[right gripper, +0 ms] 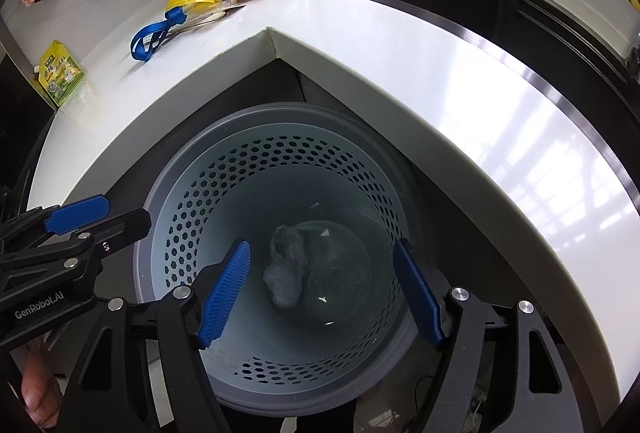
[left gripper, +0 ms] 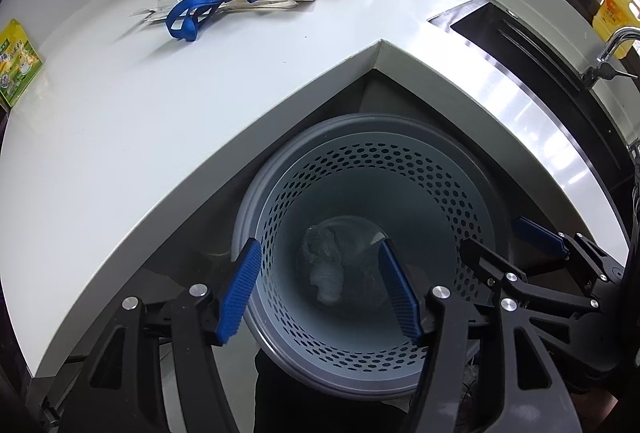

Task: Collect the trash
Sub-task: 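Move both tools back toward the trash on the counter, then grasp the yellow-lidded container with the left tool while the right tool grasps crumpled paper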

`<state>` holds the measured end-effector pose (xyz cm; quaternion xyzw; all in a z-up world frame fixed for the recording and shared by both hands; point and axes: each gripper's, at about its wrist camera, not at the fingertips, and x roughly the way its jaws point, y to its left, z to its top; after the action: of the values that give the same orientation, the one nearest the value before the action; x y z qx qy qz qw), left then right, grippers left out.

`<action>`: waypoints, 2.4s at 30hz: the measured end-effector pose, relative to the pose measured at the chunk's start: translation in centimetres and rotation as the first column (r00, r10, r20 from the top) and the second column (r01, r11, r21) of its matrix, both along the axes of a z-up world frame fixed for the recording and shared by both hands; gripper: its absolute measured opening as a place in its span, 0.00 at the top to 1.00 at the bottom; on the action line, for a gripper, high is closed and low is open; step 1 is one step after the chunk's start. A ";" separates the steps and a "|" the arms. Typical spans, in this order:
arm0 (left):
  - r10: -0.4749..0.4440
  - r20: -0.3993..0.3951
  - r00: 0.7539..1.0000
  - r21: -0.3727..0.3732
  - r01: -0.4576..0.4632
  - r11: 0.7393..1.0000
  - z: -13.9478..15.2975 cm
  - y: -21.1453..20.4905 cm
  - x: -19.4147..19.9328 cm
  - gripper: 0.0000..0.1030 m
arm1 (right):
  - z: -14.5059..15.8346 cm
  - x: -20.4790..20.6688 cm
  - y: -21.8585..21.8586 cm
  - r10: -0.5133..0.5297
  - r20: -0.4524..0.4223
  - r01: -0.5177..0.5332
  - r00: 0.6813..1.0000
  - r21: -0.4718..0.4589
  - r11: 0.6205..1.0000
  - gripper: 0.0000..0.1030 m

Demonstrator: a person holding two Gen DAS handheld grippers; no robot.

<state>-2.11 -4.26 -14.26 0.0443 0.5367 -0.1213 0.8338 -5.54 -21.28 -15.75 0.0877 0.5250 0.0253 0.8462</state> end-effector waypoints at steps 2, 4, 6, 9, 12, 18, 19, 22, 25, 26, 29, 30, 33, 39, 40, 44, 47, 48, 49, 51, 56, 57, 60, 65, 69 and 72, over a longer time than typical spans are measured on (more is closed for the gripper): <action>0.006 -0.002 1.000 0.000 -0.006 1.000 0.1 0.0 -0.2 0.42 | 0.0 -0.3 -0.1 0.000 -0.006 0.000 1.000 0.000 1.000 0.31; 0.012 -0.004 1.000 -0.001 -0.012 1.000 0.2 0.0 -0.3 0.42 | 0.1 -0.6 -0.3 0.001 -0.011 -0.001 1.000 -0.003 1.000 0.31; 0.017 -0.003 1.000 0.001 -0.017 1.000 0.4 -0.1 -0.3 0.42 | 0.1 -0.8 -0.6 0.002 -0.014 -0.003 1.000 -0.006 1.000 0.31; 0.029 0.008 1.000 0.005 -0.029 1.000 0.9 -0.2 -0.3 0.38 | 0.4 -1.2 -1.0 0.002 -0.020 -0.002 1.000 -0.010 1.000 0.31; 0.035 0.020 0.999 -0.005 -0.035 0.999 1.5 -0.3 -0.4 0.37 | 1.0 -1.4 -1.4 0.004 -0.009 -0.004 1.000 -0.017 1.000 0.31; 0.031 0.042 0.999 -0.009 -0.031 0.999 3.0 -1.1 -0.4 0.37 | 2.4 -1.4 -2.2 0.014 0.018 -0.013 1.000 -0.016 1.000 0.31; 0.030 0.046 0.998 -0.009 -0.029 1.000 3.3 -1.2 -0.5 0.37 | 2.7 -1.4 -2.4 0.015 0.026 -0.015 1.000 -0.012 1.000 0.31; 0.027 0.065 0.998 -0.006 -0.026 1.000 4.5 -1.8 -0.4 0.35 | 3.8 -1.5 -2.9 0.020 0.055 -0.020 0.998 -0.003 1.000 0.31; 0.029 0.084 0.996 -0.009 -0.029 1.000 5.6 -2.3 -0.4 0.35 | 4.8 -1.4 -3.5 0.023 0.081 -0.024 0.996 0.007 1.000 0.31; 0.032 0.090 0.995 -0.010 -0.031 0.999 6.0 -2.4 -0.4 0.34 | 5.2 -1.3 -3.7 0.023 0.090 -0.024 0.996 0.011 1.000 0.31; 0.044 0.112 0.993 -0.013 -0.042 0.999 7.1 -2.5 -0.4 0.31 | 6.0 -1.0 -4.4 0.023 0.114 -0.026 0.993 0.021 0.999 0.31; 0.049 0.121 0.991 -0.013 -0.047 0.999 7.4 -2.6 -0.4 0.31 | 6.3 -0.9 -4.5 0.023 0.120 -0.027 0.992 0.024 0.999 0.30; 0.066 0.141 0.988 -0.018 -0.064 0.998 8.5 -2.3 -0.2 0.31 | 7.1 -0.5 -4.9 0.027 0.136 -0.031 0.990 0.028 0.999 0.30; 0.113 0.171 0.979 -0.016 -0.112 0.994 10.4 -0.8 0.6 0.26 | 8.3 0.9 -5.1 0.026 0.160 -0.034 0.987 0.049 0.998 0.29; 0.120 0.178 0.977 -0.015 -0.119 0.993 10.6 -0.4 0.9 0.25 | 8.4 1.3 -5.1 0.025 0.162 -0.034 0.987 0.051 0.998 0.29; 0.144 0.199 0.969 -0.015 -0.144 0.989 11.6 1.5 2.1 0.22 | 8.8 3.1 -4.4 0.021 0.171 -0.031 0.985 0.057 0.998 0.29; 0.158 0.209 0.965 -0.022 -0.157 0.987 12.1 3.1 3.5 0.21 | 9.1 4.9 -3.5 0.018 0.175 -0.027 0.984 0.050 0.998 0.29; 0.161 0.214 0.964 -0.024 -0.159 0.987 12.3 3.6 4.2 0.21 | 9.2 5.6 -3.2 0.016 0.176 -0.025 0.984 0.048 0.999 0.29; 0.163 0.218 0.962 -0.025 -0.162 0.987 12.4 4.1 4.8 0.20 | 9.4 6.3 -3.0 0.015 0.177 -0.023 0.984 0.046 0.999 0.29; 0.166 0.224 0.960 -0.031 -0.164 0.986 12.8 5.0 6.1 0.20 | 9.6 7.8 -2.3 0.015 0.178 -0.023 0.984 0.042 0.999 0.29; 0.164 0.234 0.958 -0.034 -0.160 0.986 13.0 7.1 9.7 0.18 | 10.3 11.5 -0.8 0.008 0.191 -0.013 0.982 0.026 1.000 0.28; 0.163 0.234 0.958 -0.035 -0.160 0.987 12.9 7.5 10.4 0.18 | 10.3 12.2 -0.5 0.006 0.192 -0.010 0.981 0.023 1.000 0.28; 0.161 0.224 0.961 -0.040 -0.156 0.987 12.4 8.5 12.6 0.18 | 10.1 14.3 0.3 0.001 0.186 -0.002 0.983 0.004 1.000 0.28; 0.144 0.187 0.972 -0.042 -0.139 0.989 10.7 9.6 15.9 0.18 | 9.0 17.2 1.1 -0.024 0.159 0.025 0.987 -0.005 1.000 0.28; 0.122 0.167 0.978 -0.044 -0.116 0.992 9.7 9.8 18.0 0.18 | 8.5 19.7 1.5 -0.037 0.154 0.041 0.987 -0.021 0.999 0.28; 0.096 0.165 0.982 -0.044 -0.090 0.995 9.3 9.5 19.4 0.18 | 8.3 21.7 1.4 -0.058 0.163 0.062 0.985 -0.021 0.998 0.28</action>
<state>17.27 5.26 -4.99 0.0140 0.4643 -0.0878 0.8812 16.14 -19.89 -7.47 0.0901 0.4519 -0.0001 0.8875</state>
